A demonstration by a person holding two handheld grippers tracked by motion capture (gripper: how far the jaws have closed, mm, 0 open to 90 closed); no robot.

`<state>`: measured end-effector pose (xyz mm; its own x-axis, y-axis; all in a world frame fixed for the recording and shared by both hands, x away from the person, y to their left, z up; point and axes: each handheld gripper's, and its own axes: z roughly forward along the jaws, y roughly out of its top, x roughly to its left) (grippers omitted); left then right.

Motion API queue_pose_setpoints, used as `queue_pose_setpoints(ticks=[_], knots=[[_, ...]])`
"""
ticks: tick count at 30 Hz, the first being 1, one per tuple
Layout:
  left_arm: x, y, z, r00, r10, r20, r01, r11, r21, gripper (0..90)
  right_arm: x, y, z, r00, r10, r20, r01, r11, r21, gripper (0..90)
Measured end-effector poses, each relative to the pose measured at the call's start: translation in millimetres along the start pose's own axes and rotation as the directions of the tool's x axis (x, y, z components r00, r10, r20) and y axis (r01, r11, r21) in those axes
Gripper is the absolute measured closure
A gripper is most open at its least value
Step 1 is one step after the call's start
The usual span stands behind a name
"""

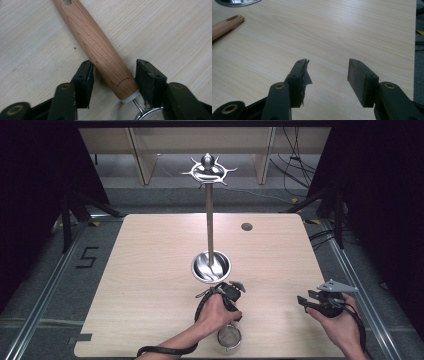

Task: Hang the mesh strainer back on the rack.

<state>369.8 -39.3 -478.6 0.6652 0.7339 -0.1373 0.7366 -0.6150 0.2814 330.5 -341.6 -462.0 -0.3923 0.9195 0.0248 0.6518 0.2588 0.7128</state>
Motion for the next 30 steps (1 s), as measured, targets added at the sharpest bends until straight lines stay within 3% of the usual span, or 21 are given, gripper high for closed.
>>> queue_pose_setpoints(ticks=[1, 2, 4, 5, 6, 8, 9, 10, 11, 12, 13, 25, 26, 30], knots=[[1.8, -0.2, -0.2, 0.9999, 0.011, 0.000, -0.011, 0.9999, -0.004, 50.1, -4.9, 0.6, 0.1, 0.9979, -0.063, 0.017, 0.063, 0.998, -0.012, 50.8], [2.7, -0.8, -0.7, 1.0000, 0.007, -0.004, -0.007, 1.0000, -0.001, 51.2, -2.4, -0.6, 1.7, 0.9997, -0.023, 0.008, 0.023, 0.999, -0.025, 50.8], [5.6, -1.7, -1.3, 0.9999, 0.006, -0.011, -0.006, 1.0000, -0.001, 53.5, -3.1, -0.9, 1.5, 0.9997, -0.024, 0.009, 0.024, 0.999, -0.028, 50.7], [8.9, -2.1, -2.4, 0.9990, 0.038, -0.025, -0.038, 0.9993, 0.007, 54.5, -1.4, 0.3, -0.7, 0.9999, 0.011, -0.005, -0.011, 1.000, -0.002, 50.7], [8.6, -3.3, -2.2, 0.9994, 0.016, -0.031, -0.016, 0.9999, 0.001, 55.8, -0.3, 0.3, -1.2, 0.9995, 0.027, -0.014, -0.027, 1.000, 0.007, 50.7], [11.8, -4.3, -3.3, 0.9966, 0.051, -0.065, -0.050, 0.9987, 0.013, 58.1, -1.5, 0.4, -1.2, 1.0000, 0.004, 0.002, -0.004, 1.000, -0.002, 50.6], [12.9, -4.9, -3.7, 0.9952, 0.060, -0.077, -0.059, 0.9981, 0.016, 59.2, -3.7, -1.2, 1.7, 0.9992, -0.038, 0.009, 0.038, 0.999, -0.036, 50.5], [13.8, -5.8, -2.8, 0.9949, 0.056, -0.084, -0.056, 0.9984, 0.001, 59.9, -2.2, -0.2, 0.1, 0.9999, -0.015, 0.003, 0.015, 1.000, -0.018, 50.4], [14.3, -6.0, -2.7, 0.9952, 0.046, -0.086, -0.047, 0.9989, -0.005, 61.3, -2.5, -0.7, 1.2, 0.9997, -0.024, 0.004, 0.024, 0.999, -0.029, 50.3], [16.7, -5.7, -3.7, 0.9936, 0.064, -0.092, -0.064, 0.9979, 0.008, 61.3, -2.5, -0.7, 1.2, 0.9997, -0.024, 0.004, 0.024, 0.999, -0.029, 50.3], [17.2, -5.9, -3.5, 0.9942, 0.053, -0.094, -0.053, 0.9986, 0.001, 62.8, -3.5, -1.3, 2.2, 0.9993, -0.038, 0.008, 0.038, 0.999, -0.035, 50.1], [21.9, -7.0, -5.6, 0.9910, 0.105, -0.083, -0.104, 0.9944, 0.020, 67.8, -2.8, -0.9, 1.6, 0.9997, -0.024, 0.000, 0.024, 0.999, -0.030, 50.1], [22.3, -7.7, -5.2, 0.9907, 0.109, -0.082, -0.109, 0.9940, 0.011, 67.8, -1.4, 0.3, -0.5, 1.0000, 0.003, -0.007, -0.003, 1.000, -0.009, 50.1], [23.9, -10.6, -6.1, 0.9904, 0.117, -0.074, -0.118, 0.9929, -0.010, 67.9, -1.5, 0.4, -0.4, 1.0000, 0.000, -0.006, 0.000, 1.000, -0.009, 50.1]])
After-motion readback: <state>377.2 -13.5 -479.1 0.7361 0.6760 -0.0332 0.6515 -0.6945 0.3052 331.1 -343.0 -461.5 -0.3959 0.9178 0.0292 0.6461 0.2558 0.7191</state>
